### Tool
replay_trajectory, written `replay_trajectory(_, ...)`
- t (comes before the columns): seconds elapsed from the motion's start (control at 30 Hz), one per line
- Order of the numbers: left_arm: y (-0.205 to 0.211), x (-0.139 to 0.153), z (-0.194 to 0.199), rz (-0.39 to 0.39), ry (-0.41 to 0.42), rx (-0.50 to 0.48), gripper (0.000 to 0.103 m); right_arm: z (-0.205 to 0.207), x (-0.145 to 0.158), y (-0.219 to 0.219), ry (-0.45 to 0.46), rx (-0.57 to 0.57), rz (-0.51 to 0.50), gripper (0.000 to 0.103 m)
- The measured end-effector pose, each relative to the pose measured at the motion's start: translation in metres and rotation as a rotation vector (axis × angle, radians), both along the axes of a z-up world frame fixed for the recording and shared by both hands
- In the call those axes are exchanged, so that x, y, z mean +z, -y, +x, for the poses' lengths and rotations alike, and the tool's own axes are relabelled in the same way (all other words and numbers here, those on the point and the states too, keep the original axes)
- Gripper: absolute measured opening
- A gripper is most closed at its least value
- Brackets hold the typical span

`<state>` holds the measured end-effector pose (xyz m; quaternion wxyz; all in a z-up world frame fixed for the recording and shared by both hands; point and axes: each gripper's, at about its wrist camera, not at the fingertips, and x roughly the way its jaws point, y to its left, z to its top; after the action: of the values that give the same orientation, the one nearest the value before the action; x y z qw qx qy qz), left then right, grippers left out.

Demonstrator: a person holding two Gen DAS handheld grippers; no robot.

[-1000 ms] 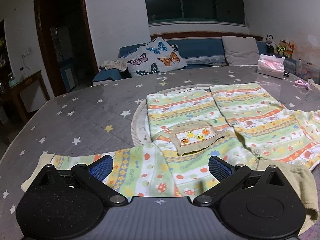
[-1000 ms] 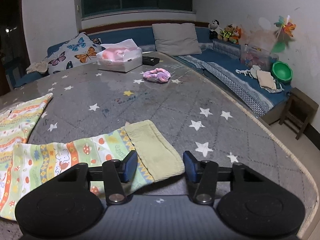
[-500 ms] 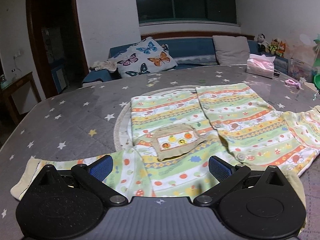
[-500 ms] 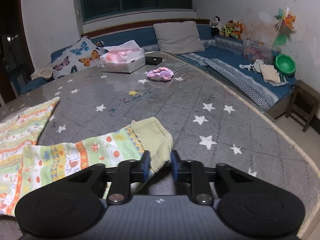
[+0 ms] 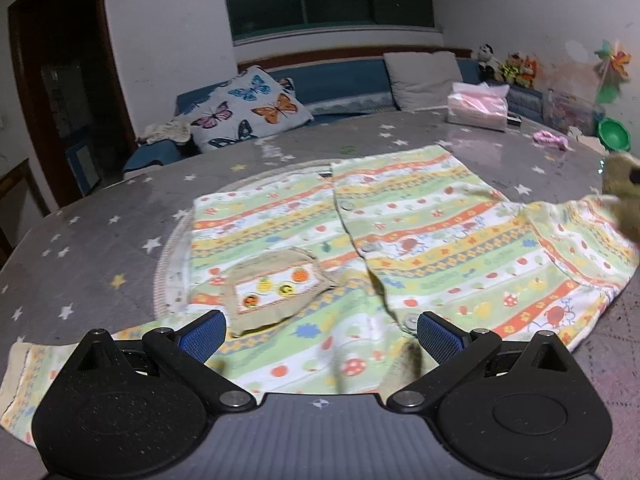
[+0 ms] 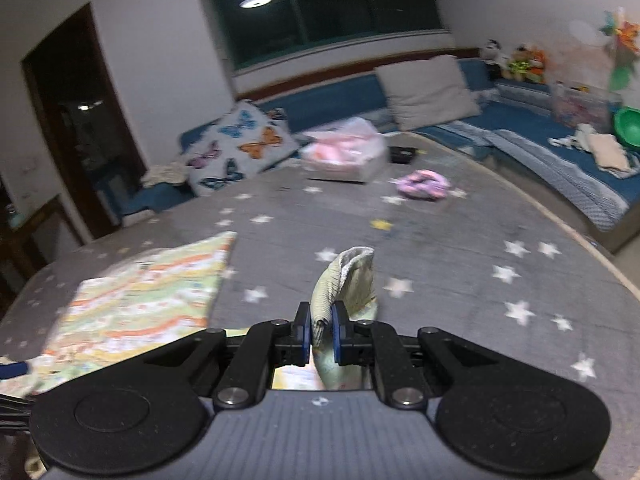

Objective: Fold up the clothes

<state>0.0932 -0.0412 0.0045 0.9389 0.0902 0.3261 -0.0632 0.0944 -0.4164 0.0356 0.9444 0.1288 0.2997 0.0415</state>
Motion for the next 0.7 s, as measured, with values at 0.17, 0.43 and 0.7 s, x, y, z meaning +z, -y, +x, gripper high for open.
replay_trajectory(0.17,0.006,-0.005,0.003,0.003,-0.013,-0.016,0.103,0.006,0.021,-0.031,0.028,0.106,0.038,0.009)
replay_trajectory(0.43,0.004,-0.005,0.002,-0.014,-0.008,-0.029,0.103,0.015,0.054,-0.087,0.071,0.278,0.080,0.009)
replay_trajectory(0.7,-0.002,-0.008,0.001,-0.038,-0.008,-0.032,0.103,0.024,0.072,-0.151,0.093,0.428,0.067,0.009)
